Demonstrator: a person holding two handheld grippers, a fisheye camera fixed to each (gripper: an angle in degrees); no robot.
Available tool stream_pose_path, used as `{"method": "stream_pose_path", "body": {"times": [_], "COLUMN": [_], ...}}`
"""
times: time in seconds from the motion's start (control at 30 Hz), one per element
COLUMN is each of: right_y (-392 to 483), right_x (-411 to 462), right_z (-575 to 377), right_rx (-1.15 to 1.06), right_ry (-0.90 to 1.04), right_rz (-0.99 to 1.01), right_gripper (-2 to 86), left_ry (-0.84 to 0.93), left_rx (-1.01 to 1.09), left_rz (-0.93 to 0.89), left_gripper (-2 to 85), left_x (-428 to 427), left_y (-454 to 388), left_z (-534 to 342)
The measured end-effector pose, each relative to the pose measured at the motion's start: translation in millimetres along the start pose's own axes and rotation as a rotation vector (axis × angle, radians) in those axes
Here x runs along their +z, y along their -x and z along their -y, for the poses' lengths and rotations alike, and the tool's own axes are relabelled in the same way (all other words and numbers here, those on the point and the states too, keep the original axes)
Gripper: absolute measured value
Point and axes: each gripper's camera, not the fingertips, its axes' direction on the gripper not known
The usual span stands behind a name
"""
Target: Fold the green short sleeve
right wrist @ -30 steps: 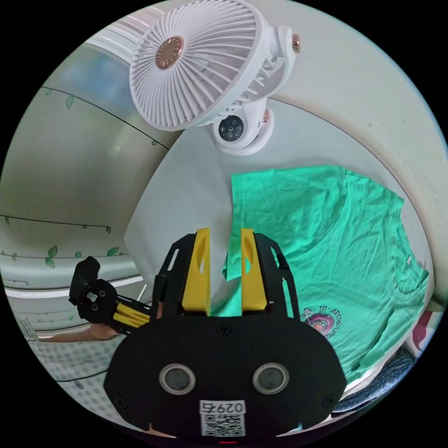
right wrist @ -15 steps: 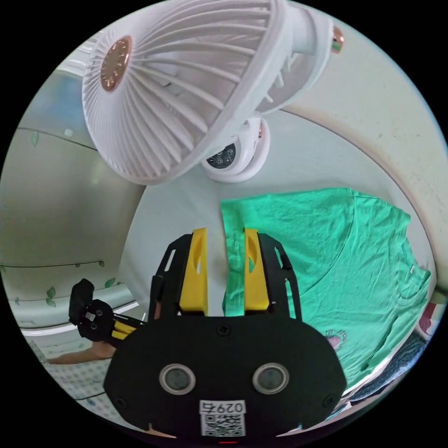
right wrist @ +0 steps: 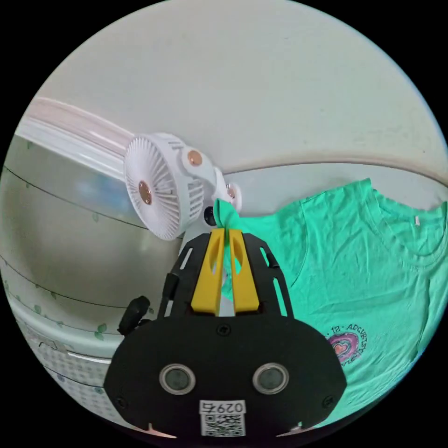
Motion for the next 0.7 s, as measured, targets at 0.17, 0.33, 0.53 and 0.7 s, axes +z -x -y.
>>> {"method": "stream_pose_path", "body": {"times": [0.17,0.33,0.53,0.7], "right_y": [-115.7,-156.8,-157.4,-146.2], "right_x": [-65.9,-106.3,-94.3,-81.3], "right_z": [-24.8,-69.0,-94.8,-98.2], "right_rx": [0.229,0.348,0.303,0.194], "right_ry": [0.119,0.113,0.182,0.215], "right_rz": [-0.004,0.052,0.074,0.075], "right_gripper": [4.1,12.8,7.2,1.1], "left_ry": [0.001,-0.004,0.057,0.094], "left_rx": [-0.002,0.093,0.211,0.286], "left_rz": [0.022,0.133,0.374,0.543], "left_gripper": [-0.8,1.6,9.2,5.4], "left_x": [3.2,7.7,45.0,71.7], "left_y": [-6.5,-48.3,-105.5,-144.2], "left_z": [22.8,72.3,138.2,168.2]}}
